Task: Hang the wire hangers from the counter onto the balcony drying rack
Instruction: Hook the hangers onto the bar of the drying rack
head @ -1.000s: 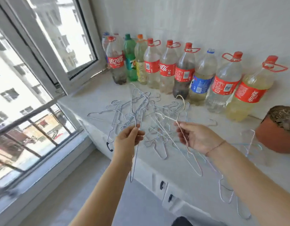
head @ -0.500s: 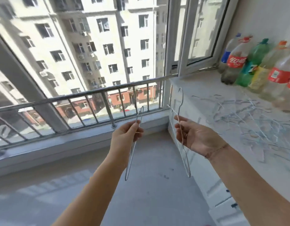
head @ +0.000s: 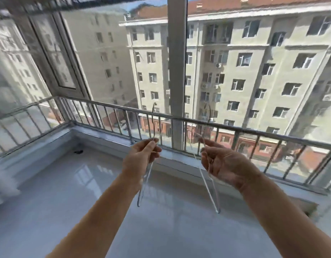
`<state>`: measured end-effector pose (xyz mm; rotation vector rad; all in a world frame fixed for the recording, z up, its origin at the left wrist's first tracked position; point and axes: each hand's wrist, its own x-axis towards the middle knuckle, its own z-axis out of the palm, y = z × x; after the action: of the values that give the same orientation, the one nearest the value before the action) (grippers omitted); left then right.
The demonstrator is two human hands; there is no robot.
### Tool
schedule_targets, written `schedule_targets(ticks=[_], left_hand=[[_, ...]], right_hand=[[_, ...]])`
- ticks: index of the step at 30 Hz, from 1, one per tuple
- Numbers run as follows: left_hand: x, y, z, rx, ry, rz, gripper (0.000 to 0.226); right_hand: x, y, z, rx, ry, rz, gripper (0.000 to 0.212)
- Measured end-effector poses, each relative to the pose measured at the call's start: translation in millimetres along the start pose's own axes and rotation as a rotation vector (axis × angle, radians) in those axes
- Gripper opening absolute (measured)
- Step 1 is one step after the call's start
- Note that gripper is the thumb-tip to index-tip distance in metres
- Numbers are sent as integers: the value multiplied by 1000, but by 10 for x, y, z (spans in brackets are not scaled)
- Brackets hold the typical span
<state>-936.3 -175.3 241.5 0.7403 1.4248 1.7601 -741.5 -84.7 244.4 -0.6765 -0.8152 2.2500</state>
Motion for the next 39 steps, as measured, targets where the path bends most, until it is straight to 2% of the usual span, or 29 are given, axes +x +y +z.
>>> schedule_targets(ticks=[6, 10, 18, 23, 29, 33, 39], left_hand=[[396, 326, -769, -29, 204, 51, 16], [612, 523, -1161, -102, 302, 34, 16], [1011, 867, -1804, -89, 448, 69, 17], [1290, 1216, -2214, -53, 448, 127, 17], [1795, 1662, -2798, -35, 374, 185, 16], [2236, 1937, -3233, 31, 318, 198, 18], [2804, 2319, -3781, 58, 216, 223, 18]], right_hand=[[926, 192, 740, -108, -180, 89, 38], [1454, 307, 1169, -165, -252, 123, 37], [2221, 379, 2004, -253, -371, 142, 29], [2584, 406, 2570, -283, -453, 107, 33], [3097, 504, 3314, -318, -535, 22, 38], [3425, 611, 3801, -303, -531, -34, 44], [3909, 772, 4349, -273, -453, -97, 31]])
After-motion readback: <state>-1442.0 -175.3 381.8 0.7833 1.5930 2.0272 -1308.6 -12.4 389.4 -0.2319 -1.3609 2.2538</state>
